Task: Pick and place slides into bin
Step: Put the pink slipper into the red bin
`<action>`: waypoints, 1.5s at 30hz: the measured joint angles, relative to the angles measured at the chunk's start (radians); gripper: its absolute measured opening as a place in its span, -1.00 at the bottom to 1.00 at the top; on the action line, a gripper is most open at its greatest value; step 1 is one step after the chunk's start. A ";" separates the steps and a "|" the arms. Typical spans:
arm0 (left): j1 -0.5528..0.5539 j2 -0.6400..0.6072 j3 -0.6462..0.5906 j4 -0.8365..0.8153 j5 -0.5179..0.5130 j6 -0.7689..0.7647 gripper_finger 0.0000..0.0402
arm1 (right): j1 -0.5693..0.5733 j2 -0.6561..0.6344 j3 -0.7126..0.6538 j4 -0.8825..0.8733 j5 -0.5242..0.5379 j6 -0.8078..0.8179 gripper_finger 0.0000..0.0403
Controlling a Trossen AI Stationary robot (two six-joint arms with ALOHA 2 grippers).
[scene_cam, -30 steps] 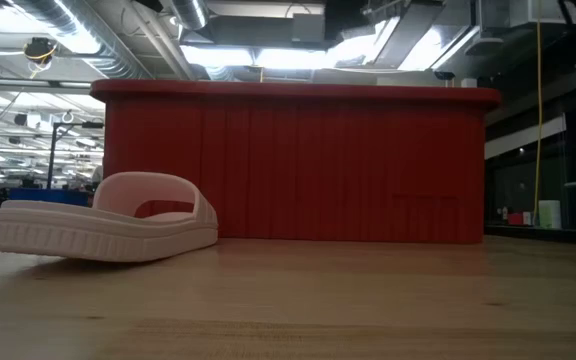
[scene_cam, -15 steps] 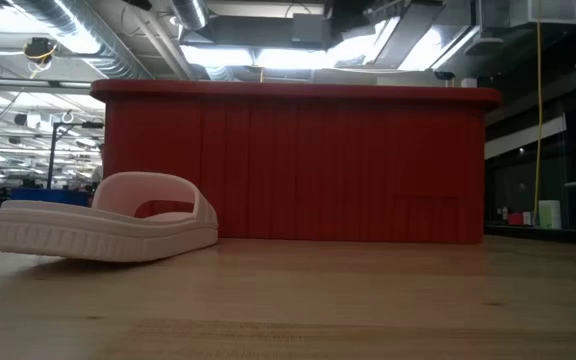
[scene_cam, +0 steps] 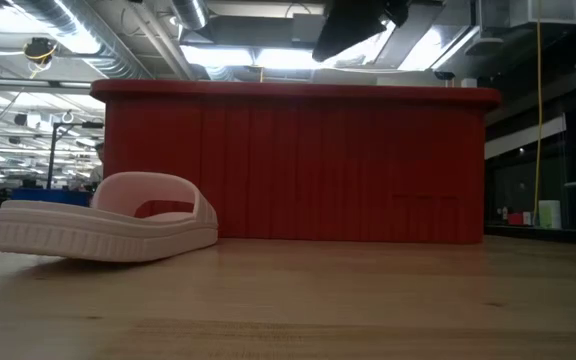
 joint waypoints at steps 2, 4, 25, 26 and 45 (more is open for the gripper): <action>-0.011 0.002 -0.017 0.040 0.085 0.021 -0.99 | 0.014 -0.016 -0.063 0.112 -0.003 -0.053 -0.96; -0.018 0.008 -0.036 0.076 0.143 0.023 -0.99 | 0.025 -0.028 -0.117 0.208 -0.004 -0.088 -0.95; -0.047 0.206 -0.230 0.201 0.298 -0.142 -0.94 | 0.036 -0.010 -0.248 0.670 -0.188 -0.169 -0.97; -0.045 0.218 -0.233 0.200 0.295 -0.156 -0.93 | 0.036 -0.006 -0.248 0.679 -0.188 -0.169 -0.97; -0.033 0.419 -0.234 0.251 0.221 -0.314 -0.31 | 0.048 0.002 -0.248 0.679 -0.242 -0.110 -0.91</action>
